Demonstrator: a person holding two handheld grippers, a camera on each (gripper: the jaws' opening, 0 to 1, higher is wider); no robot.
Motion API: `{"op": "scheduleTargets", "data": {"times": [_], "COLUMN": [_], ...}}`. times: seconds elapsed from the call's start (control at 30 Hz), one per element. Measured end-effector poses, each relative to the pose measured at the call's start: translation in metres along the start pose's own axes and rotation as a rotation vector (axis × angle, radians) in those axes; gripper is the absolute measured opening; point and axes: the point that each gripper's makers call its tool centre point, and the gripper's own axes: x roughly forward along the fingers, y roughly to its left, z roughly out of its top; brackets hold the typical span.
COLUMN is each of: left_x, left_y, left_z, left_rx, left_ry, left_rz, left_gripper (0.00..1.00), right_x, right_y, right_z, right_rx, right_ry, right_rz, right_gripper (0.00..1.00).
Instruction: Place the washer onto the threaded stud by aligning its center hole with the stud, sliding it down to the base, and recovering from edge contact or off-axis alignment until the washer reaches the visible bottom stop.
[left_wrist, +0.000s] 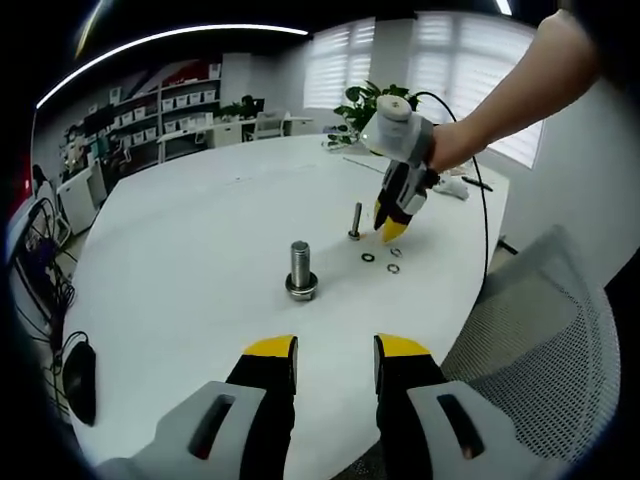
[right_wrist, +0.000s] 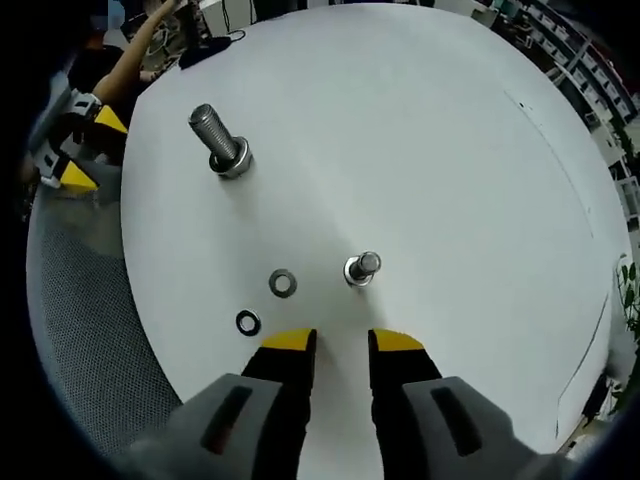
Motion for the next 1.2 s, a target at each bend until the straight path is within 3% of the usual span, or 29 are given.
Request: {"op": "scheduleTargets", "data": {"times": [0.67, 1.2], "left_x": [0.002, 0.002], "left_y": [-0.003, -0.002], "left_z": [0.0, -0.002], "left_rx": [0.014, 0.023], "left_ry": [0.011, 0.02], "left_rz": [-0.014, -0.003], "left_gripper": [0.29, 0.29], "right_x": [0.001, 0.004], "right_y": [0.023, 0.027], "right_z": [-0.015, -0.021], "right_rx": [0.006, -0.023], "right_ry": [-0.004, -0.001], "right_rz": [0.037, 0.026], "right_gripper": [0.24, 0.23]}}
